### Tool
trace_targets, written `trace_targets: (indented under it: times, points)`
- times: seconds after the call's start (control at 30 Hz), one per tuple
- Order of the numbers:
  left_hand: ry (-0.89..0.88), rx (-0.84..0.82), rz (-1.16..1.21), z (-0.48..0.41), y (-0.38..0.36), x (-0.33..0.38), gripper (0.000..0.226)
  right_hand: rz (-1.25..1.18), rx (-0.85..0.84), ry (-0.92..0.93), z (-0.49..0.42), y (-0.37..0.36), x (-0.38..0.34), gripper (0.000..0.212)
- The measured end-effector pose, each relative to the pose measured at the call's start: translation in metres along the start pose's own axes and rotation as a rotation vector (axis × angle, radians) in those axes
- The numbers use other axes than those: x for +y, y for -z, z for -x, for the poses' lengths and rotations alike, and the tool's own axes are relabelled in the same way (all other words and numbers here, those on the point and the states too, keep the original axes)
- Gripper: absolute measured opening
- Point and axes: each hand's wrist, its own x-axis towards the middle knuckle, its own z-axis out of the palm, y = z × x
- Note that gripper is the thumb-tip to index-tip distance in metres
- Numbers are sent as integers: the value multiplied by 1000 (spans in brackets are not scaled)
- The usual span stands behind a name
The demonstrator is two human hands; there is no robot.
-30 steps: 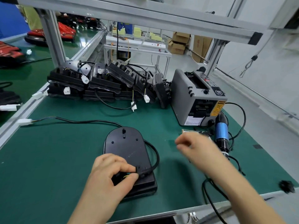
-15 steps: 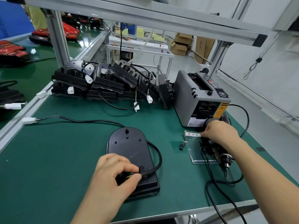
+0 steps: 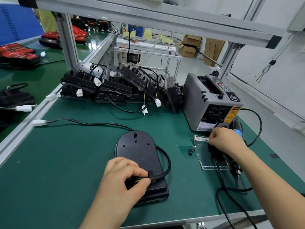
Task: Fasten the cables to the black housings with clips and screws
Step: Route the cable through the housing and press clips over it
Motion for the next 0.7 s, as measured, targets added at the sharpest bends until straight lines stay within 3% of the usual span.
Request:
trace_targets:
  times: [0.13, 0.27, 0.4, 0.7]
  points:
    - [17, 2, 20, 0, 1, 1, 32, -500, 36, 110, 33, 13, -19, 10]
    - [27, -2, 23, 0, 1, 2, 31, -917, 64, 441, 103, 19, -68, 20]
    - [28, -5, 14, -1, 2, 4, 26, -819, 225, 762, 146, -2, -102, 6]
    - [18, -4, 18, -1, 1, 4, 26, -652, 375, 840, 148, -24, -104, 14]
